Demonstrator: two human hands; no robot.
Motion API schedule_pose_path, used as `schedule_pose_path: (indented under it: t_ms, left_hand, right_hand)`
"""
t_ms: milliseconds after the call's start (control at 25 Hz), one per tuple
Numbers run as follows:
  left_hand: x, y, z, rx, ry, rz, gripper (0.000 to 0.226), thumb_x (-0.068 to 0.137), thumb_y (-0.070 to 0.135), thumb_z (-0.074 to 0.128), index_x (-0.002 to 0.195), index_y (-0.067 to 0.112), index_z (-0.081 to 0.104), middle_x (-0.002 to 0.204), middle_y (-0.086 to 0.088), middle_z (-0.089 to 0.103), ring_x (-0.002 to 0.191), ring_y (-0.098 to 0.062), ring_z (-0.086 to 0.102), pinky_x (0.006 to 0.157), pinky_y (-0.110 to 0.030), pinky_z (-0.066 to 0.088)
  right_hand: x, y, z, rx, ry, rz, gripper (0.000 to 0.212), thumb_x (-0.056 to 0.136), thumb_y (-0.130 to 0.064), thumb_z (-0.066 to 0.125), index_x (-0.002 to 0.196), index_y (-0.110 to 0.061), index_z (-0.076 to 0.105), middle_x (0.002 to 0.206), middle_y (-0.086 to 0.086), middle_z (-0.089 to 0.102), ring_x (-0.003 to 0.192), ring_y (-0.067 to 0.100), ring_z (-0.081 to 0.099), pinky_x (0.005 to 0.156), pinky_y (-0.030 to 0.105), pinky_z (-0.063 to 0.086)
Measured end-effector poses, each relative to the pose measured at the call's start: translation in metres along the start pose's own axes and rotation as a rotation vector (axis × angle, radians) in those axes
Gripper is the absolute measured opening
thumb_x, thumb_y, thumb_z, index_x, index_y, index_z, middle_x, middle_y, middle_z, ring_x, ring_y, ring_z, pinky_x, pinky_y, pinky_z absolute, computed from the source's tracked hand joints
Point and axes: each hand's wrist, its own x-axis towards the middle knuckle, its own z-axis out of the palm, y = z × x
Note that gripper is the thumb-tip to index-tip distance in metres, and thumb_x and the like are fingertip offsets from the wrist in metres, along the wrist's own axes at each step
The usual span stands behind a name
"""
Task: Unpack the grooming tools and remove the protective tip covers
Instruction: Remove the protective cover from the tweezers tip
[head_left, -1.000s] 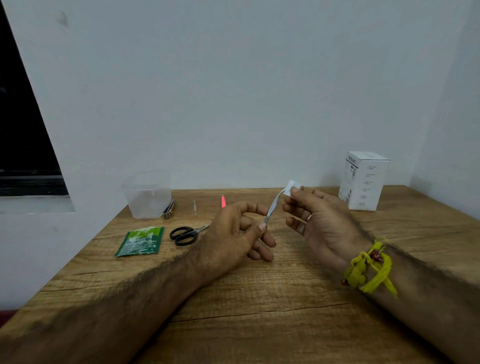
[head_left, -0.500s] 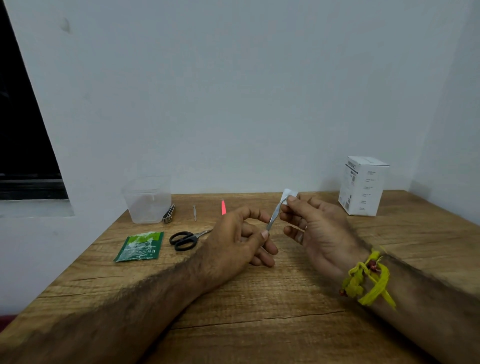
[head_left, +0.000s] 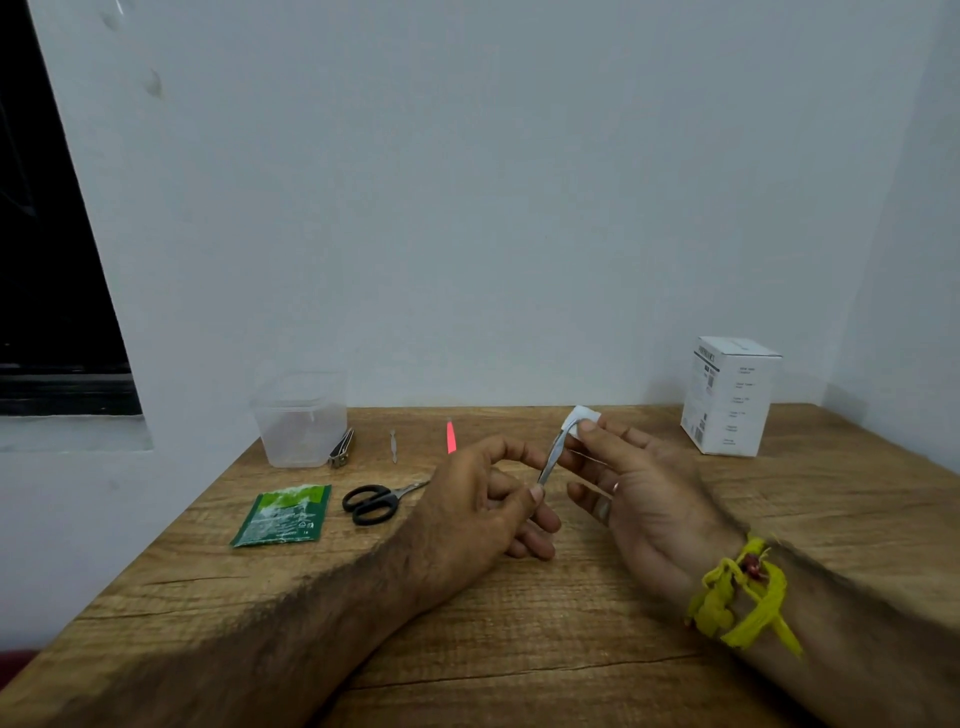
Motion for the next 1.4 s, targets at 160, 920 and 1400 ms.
schedule_pose_path:
  t_ms: [160, 920, 1400]
  left_hand:
    - [0.001, -0.001, -0.001, -0.013, -0.003, -0.003, 0.018, 0.101, 0.009, 0.058, 0.113, 0.022, 0.059, 0.083, -0.011, 0.078, 0.067, -0.024, 0.076, 0.059, -0.026, 0.058]
    - [0.003, -0.003, -0.003, -0.035, 0.025, -0.016, 0.016, 0.099, 0.010, 0.062, 0.113, 0.017, 0.060, 0.079, -0.009, 0.078, 0.062, -0.022, 0.075, 0.055, -0.025, 0.057]
    - [0.003, -0.006, -0.002, -0.051, 0.117, 0.035, 0.033, 0.097, 0.004, 0.062, 0.115, 0.023, 0.043, 0.074, -0.014, 0.075, 0.060, -0.029, 0.073, 0.054, -0.029, 0.056]
  right_hand:
    - [0.004, -0.002, -0.004, -0.014, -0.096, 0.122, 0.007, 0.090, -0.019, 0.066, 0.089, -0.014, 0.071, 0.078, -0.004, 0.072, 0.071, 0.009, 0.066, 0.060, 0.027, 0.049]
    - [0.002, 0.009, -0.001, -0.128, -0.085, -0.030, 0.004, 0.086, -0.016, 0.071, 0.087, -0.014, 0.074, 0.074, -0.001, 0.072, 0.068, 0.007, 0.064, 0.059, 0.026, 0.048]
    - [0.001, 0.013, 0.000, -0.214, -0.098, -0.045, 0.012, 0.090, -0.014, 0.069, 0.096, -0.006, 0.075, 0.077, 0.004, 0.071, 0.069, 0.010, 0.064, 0.058, 0.028, 0.048]
